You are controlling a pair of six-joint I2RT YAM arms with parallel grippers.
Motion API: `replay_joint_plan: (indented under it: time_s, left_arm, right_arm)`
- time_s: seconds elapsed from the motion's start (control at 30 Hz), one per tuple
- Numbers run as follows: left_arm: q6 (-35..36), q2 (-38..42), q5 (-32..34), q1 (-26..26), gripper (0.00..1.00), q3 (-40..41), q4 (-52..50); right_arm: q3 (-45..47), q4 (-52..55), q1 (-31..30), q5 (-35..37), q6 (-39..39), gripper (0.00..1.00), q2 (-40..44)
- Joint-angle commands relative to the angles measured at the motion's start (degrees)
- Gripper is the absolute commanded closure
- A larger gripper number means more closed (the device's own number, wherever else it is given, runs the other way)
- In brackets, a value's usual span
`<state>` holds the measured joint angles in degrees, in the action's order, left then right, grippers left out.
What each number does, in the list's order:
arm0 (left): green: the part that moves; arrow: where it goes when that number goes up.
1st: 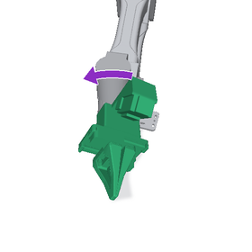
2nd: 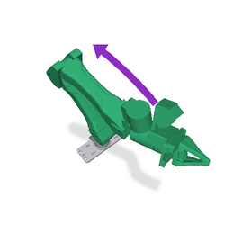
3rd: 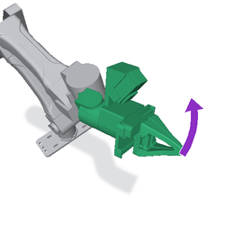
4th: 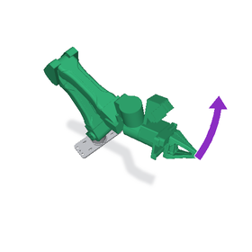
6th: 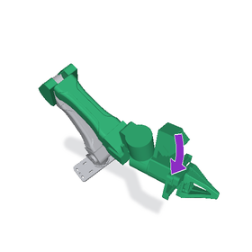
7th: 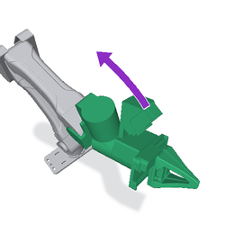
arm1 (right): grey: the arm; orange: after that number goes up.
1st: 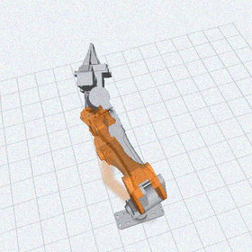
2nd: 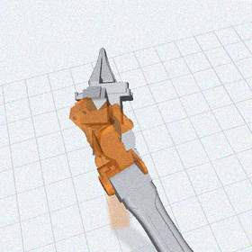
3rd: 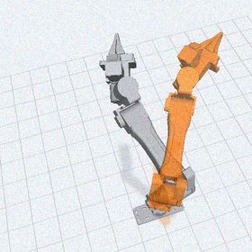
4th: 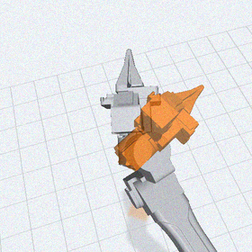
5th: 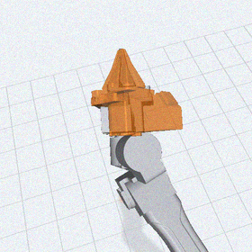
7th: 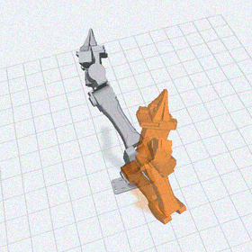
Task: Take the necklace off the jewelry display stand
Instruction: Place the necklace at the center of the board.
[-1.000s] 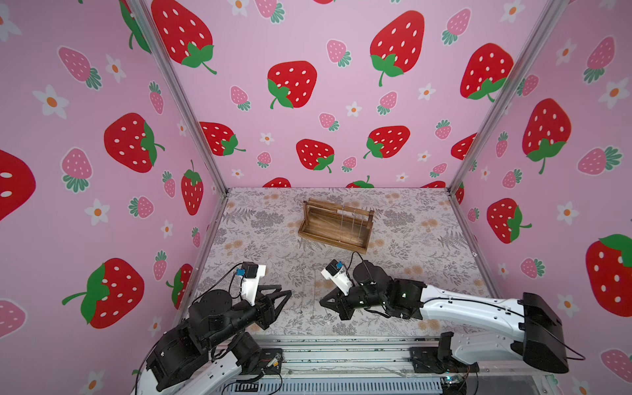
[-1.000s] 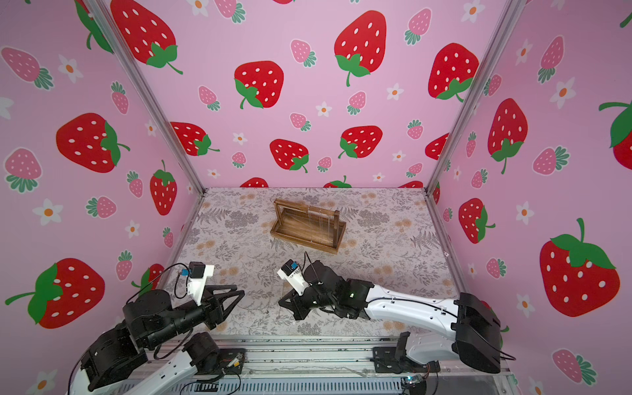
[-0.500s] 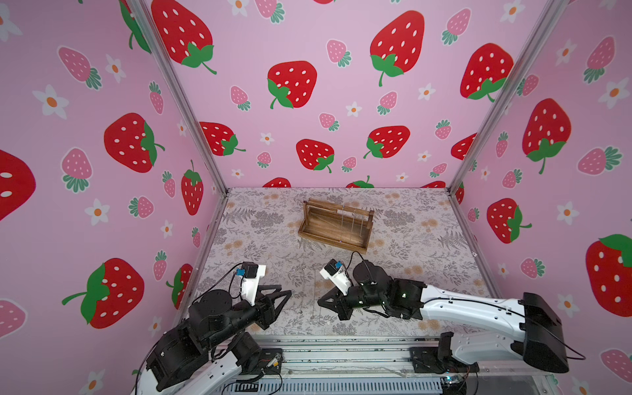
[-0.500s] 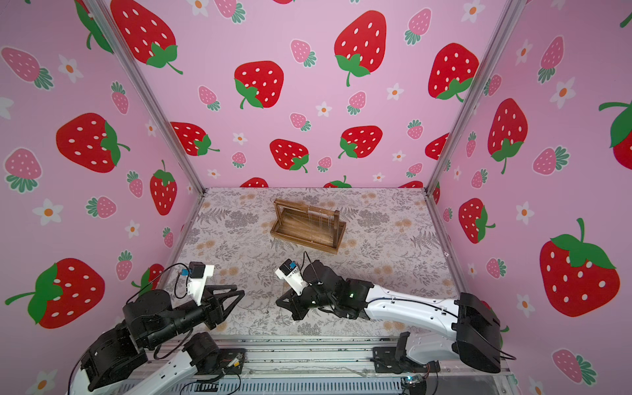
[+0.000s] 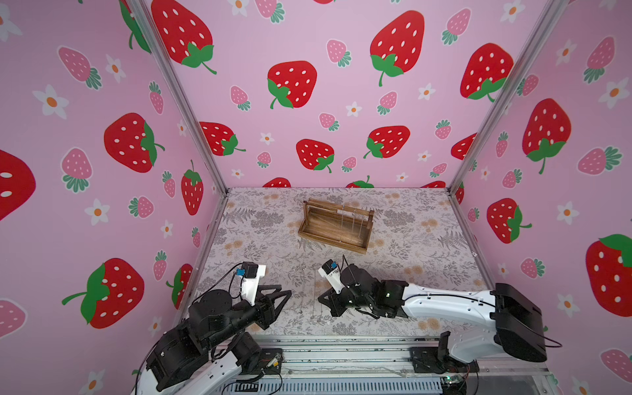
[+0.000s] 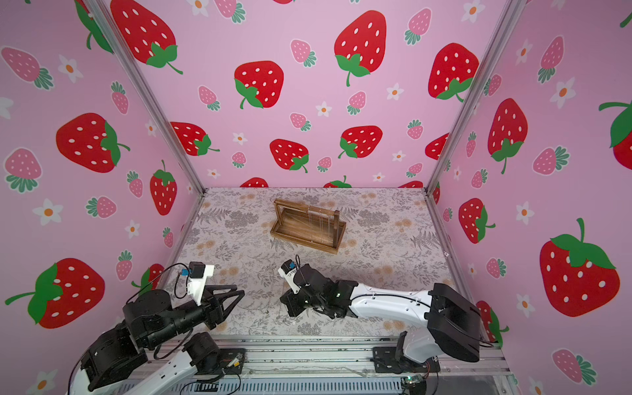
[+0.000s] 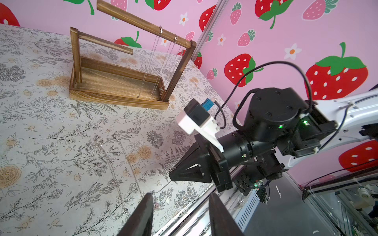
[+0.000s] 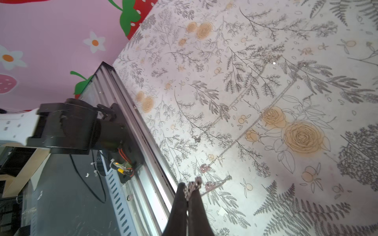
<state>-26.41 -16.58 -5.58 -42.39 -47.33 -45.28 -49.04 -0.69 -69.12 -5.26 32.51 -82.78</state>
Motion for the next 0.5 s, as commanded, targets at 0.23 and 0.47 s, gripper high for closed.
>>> replay_joint_plan:
  time_s: [0.23,0.47]
  left_arm:
    - [0.5,0.0,-0.6,-0.1,0.54,0.4,0.4]
    - [0.6,-0.6,-1.0,-0.1,0.54,0.4,0.4]
  right_arm:
    - [-0.9,-0.4,0.9,11.1,3.6,1.0,-4.5]
    - [0.3,0.4,6.6,13.1,8.4,1.0,-7.1]
